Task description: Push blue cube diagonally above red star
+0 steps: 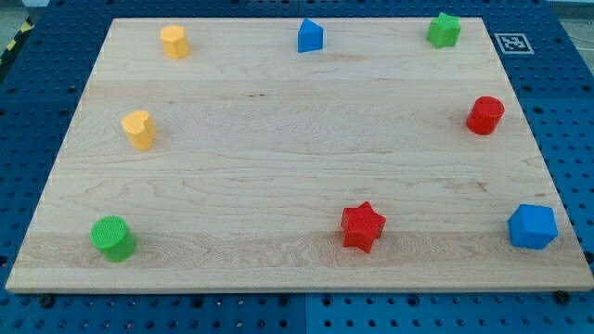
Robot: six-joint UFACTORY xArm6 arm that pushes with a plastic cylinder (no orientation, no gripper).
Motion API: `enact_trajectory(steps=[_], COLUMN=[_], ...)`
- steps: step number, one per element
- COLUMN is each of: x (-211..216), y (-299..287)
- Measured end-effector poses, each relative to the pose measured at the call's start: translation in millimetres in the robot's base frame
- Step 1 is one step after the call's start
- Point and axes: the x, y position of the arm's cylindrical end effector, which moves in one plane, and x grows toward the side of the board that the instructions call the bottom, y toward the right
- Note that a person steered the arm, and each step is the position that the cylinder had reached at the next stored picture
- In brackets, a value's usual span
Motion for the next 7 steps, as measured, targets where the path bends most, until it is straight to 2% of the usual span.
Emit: enact_trajectory(steps=[1, 2, 3, 5, 6, 7], x=[-6, -45, -54, -30, -31, -51], y=[-48, -57, -56, -48, -81, -88])
